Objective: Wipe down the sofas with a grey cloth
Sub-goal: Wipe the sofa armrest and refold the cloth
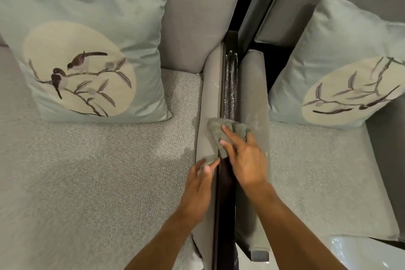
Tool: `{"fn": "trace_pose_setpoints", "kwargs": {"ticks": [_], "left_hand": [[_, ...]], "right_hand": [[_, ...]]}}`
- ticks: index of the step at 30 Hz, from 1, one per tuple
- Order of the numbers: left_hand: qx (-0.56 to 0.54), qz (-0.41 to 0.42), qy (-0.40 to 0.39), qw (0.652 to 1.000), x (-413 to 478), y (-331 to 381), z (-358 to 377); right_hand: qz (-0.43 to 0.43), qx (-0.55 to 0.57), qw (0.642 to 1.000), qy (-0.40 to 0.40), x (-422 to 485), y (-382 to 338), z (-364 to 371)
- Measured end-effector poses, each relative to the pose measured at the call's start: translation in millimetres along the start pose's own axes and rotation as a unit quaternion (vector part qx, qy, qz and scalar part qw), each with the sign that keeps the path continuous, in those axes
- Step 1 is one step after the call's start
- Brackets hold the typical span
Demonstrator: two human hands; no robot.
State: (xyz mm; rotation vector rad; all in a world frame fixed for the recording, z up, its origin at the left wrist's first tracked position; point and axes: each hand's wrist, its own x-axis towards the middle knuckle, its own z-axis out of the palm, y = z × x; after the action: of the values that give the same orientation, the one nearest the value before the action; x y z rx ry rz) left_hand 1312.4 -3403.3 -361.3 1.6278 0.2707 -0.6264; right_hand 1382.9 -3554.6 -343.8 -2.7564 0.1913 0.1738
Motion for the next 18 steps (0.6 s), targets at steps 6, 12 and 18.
{"fn": "trace_pose_setpoints", "kwargs": {"ticks": [6,12,18], "left_hand": [[-0.005,0.008,-0.001,1.000,11,15,3],[-0.028,0.010,0.056,0.998,20,13,15],[0.001,0.017,0.051,0.999,22,12,9]], "right_hand": [[-0.002,0.063,0.998,-0.008,-38,18,-3],[-0.035,0.043,0.998,0.001,-4,18,-12],[-0.034,0.056,0.998,-0.017,9,13,-12]]}}
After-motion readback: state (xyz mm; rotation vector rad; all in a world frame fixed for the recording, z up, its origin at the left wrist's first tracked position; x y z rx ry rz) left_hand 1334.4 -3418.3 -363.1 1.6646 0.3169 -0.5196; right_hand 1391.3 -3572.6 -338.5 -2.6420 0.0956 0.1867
